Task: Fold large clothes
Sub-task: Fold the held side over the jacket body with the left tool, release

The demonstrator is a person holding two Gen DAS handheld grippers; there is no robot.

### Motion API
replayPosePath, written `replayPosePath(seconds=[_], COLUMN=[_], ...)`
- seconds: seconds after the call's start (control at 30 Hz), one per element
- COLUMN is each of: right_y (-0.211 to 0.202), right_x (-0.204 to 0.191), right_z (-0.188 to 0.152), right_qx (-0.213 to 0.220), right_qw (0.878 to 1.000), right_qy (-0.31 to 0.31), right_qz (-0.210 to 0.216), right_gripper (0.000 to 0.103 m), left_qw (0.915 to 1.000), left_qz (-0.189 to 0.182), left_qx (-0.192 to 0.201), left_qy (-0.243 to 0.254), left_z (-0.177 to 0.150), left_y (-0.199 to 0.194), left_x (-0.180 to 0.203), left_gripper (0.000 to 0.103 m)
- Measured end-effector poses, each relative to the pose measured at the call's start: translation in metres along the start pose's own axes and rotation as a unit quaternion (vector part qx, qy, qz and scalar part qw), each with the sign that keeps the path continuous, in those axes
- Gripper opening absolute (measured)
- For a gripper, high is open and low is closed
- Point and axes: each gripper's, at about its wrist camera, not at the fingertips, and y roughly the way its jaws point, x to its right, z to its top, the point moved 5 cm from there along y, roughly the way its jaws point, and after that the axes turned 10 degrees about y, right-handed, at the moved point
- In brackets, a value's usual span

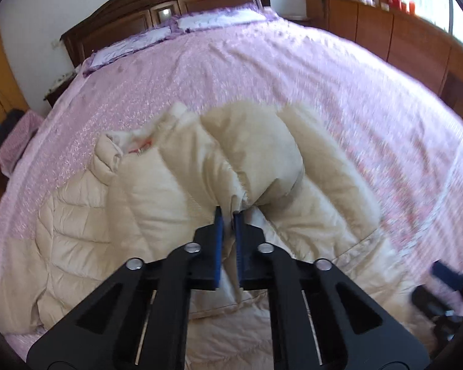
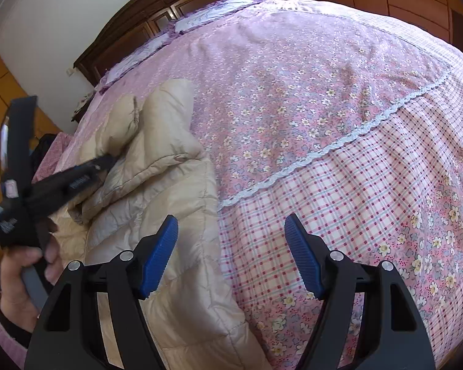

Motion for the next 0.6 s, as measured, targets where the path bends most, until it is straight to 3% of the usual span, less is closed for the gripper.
replayPosePath(seconds=[0.17, 0.3, 0.6], right_y=[-0.001, -0.003, 0.018], right_x=[-0.010, -0.020, -0.049], right_z=[-0.002, -0.002, 0.011], right_qx=[0.003, 0.015, -0.008], right_qw=[1.000, 1.000, 0.999], right_qy=[-0.006, -0.012, -0.002], right_qz=[0.005, 0.014, 0.045], right_gripper=[0.070, 0.070, 0.070], left_qw=[0.9975, 0.9936, 0.9822], left_qz=[-0.016, -0.005, 0.014], left_qx=[0.039, 0.060, 0.027], left_qy=[-0.057, -0.096, -0.185], left_z=[0.006, -0.003, -0.059], left_y=[-0.031, -0.049, -0.032], left_x=[-0.034, -0.073, -0.136], left_gripper=[0.004, 0.004, 0.004])
